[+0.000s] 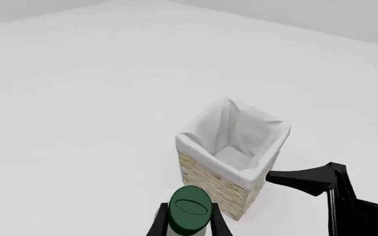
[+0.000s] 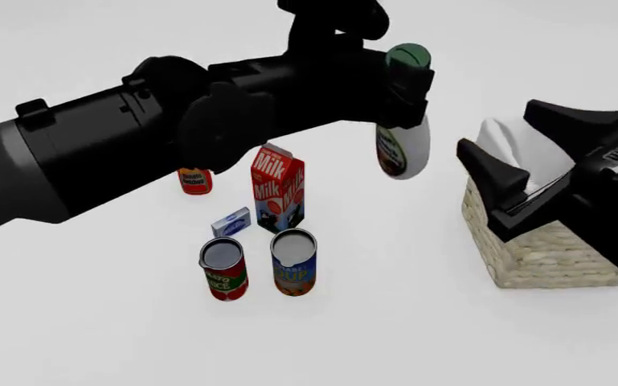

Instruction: Pick the salad dressing and place it in the basket.

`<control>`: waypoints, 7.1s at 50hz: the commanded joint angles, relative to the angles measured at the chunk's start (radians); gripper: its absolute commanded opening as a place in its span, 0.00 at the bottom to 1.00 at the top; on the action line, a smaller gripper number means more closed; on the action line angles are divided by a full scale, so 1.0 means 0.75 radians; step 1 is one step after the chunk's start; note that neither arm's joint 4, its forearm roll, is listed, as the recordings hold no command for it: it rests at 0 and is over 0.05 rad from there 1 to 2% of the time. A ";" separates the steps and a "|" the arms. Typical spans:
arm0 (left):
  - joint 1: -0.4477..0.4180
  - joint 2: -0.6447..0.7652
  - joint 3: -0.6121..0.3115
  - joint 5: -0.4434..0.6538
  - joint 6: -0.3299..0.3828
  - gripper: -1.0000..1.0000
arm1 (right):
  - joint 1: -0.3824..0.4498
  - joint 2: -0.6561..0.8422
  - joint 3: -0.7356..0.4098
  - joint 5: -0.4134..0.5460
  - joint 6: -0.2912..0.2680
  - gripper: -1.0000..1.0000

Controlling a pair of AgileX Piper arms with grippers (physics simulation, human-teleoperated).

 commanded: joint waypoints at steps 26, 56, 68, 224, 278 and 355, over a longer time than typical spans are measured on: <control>-0.046 0.000 -0.008 -0.009 0.004 0.00 | 0.086 0.207 -0.078 -0.125 0.002 1.00; -0.061 -0.033 0.027 -0.022 -0.014 0.00 | 0.093 0.357 -0.104 -0.201 0.015 1.00; -0.067 -0.045 0.018 -0.010 -0.015 0.00 | 0.087 0.388 -0.105 -0.217 0.021 1.00; 1.513 -2.117 2.036 -0.185 0.110 1.00 | -0.747 0.333 -0.290 -0.196 0.166 0.00; 1.455 -2.117 2.036 -0.184 0.100 1.00 | -0.891 0.807 -0.370 -0.298 0.192 0.00; 1.462 -2.117 2.036 -0.165 0.100 1.00 | -0.900 1.051 -0.321 -0.415 0.241 1.00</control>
